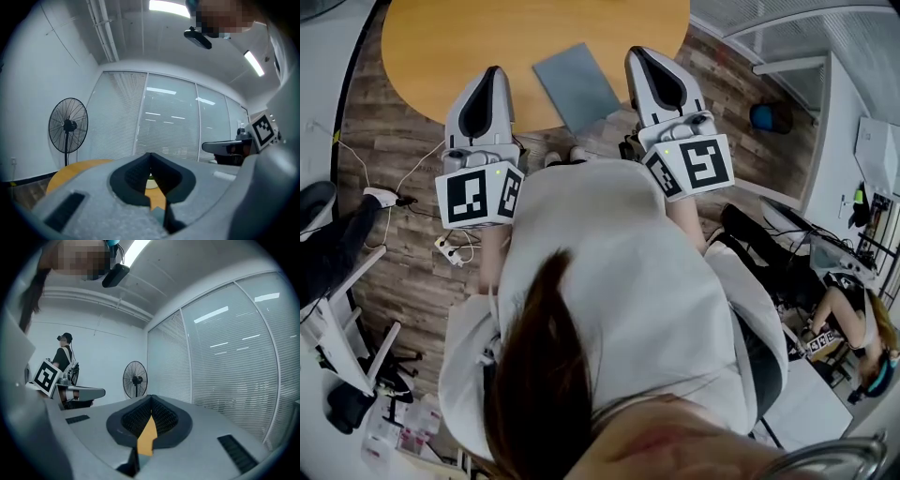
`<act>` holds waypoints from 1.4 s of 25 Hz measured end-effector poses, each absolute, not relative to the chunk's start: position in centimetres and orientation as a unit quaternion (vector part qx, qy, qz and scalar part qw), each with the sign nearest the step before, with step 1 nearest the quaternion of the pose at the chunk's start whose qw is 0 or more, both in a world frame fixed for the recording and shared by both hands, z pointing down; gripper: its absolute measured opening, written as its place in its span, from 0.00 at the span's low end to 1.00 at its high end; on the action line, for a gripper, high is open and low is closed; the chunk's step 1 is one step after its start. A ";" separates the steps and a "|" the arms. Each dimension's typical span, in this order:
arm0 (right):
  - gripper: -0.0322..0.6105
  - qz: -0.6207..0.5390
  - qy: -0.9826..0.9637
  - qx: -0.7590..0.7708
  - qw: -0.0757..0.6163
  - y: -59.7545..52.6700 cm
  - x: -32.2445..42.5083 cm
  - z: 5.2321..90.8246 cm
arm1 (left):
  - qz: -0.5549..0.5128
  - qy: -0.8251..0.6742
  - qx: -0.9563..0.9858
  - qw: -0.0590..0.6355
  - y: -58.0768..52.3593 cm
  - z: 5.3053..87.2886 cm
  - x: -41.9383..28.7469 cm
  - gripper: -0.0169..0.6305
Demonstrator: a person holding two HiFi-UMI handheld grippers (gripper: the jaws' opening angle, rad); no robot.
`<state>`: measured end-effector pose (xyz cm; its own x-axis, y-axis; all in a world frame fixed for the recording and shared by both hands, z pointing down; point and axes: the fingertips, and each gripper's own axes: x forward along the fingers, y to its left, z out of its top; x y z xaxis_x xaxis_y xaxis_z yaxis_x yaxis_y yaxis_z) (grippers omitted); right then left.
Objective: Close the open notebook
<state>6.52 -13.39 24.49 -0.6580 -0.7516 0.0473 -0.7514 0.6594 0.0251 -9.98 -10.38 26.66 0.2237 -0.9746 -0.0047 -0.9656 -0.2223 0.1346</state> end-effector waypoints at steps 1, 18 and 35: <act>0.05 0.000 -0.910 0.413 0.029 -13.3 6.6 24.6 | -0.043 -0.620 0.782 0.052 -10.4 26.7 -9.8 0.05; 0.05 0.024 -0.901 0.428 0.059 -13.0 8.4 27.3 | -0.022 -0.596 0.800 0.070 -10.6 28.2 -7.1 0.05; 0.05 0.027 -0.904 0.424 0.056 -11.9 8.2 27.6 | -0.017 -0.600 0.797 0.072 -9.3 28.5 -6.9 0.05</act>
<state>8.23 -11.87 27.59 -0.6345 -0.7628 0.1248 -0.7689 0.6394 -0.0014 -6.94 -9.29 28.53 0.2806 -0.9580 0.0594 -0.9532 -0.2709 0.1340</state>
